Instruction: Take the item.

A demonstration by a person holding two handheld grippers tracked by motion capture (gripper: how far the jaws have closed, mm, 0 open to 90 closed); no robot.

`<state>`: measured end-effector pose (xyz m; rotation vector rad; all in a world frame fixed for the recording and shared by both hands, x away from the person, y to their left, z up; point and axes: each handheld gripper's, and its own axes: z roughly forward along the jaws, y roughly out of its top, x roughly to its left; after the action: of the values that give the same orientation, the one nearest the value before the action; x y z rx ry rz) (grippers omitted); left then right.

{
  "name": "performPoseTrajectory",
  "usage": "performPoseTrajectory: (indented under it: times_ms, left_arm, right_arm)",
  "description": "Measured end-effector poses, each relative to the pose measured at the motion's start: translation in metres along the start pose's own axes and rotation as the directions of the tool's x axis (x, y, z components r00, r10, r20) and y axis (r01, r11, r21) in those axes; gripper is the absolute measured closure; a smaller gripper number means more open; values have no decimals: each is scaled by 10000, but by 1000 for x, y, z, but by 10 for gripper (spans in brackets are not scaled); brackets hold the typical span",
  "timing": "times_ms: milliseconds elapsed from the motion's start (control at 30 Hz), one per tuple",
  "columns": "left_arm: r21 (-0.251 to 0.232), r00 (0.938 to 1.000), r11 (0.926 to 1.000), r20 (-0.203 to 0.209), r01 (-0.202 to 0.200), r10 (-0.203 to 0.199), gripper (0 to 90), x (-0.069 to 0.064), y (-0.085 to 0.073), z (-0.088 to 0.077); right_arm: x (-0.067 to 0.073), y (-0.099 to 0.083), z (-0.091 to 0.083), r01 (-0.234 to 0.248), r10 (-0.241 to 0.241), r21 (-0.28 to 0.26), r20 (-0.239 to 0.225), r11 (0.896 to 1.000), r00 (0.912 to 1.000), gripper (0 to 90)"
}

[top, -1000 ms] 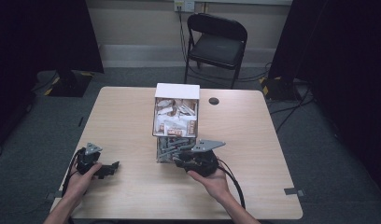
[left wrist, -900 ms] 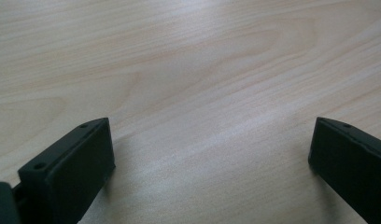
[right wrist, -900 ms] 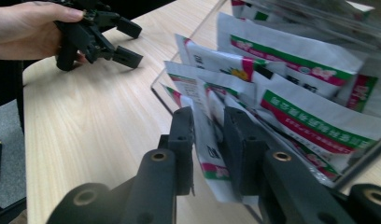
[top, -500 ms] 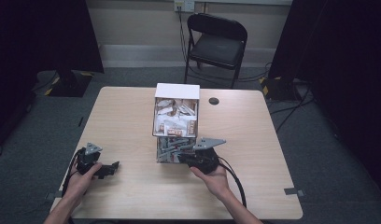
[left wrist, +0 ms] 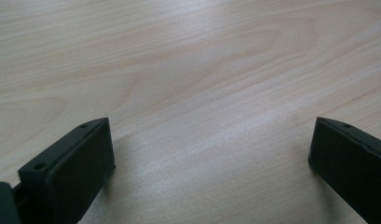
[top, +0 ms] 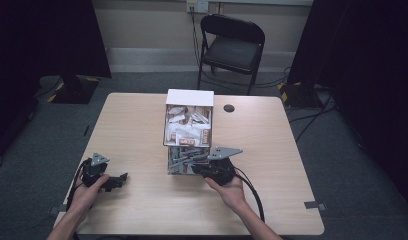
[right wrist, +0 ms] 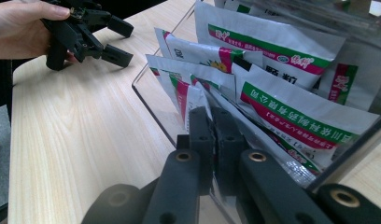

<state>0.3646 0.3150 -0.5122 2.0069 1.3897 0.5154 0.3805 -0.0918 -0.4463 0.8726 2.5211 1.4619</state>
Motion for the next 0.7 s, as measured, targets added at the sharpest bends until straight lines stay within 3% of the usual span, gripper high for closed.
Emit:
performPoseTrajectory:
  times_ms: [467, 700]
  left_arm:
    - [2, 10000, 10000, 10, 6, -6, 0, 0, 0, 0]
    - [6, 10000, 10000, 13, -7, 6, 0, 0, 0, 0]
  right_arm:
    - [0, 1, 0, 101, -101, -49, 90, 9999, 9999, 882]
    - [2, 3, -7, -26, 25, -354, -43, 9994, 10000, 882]
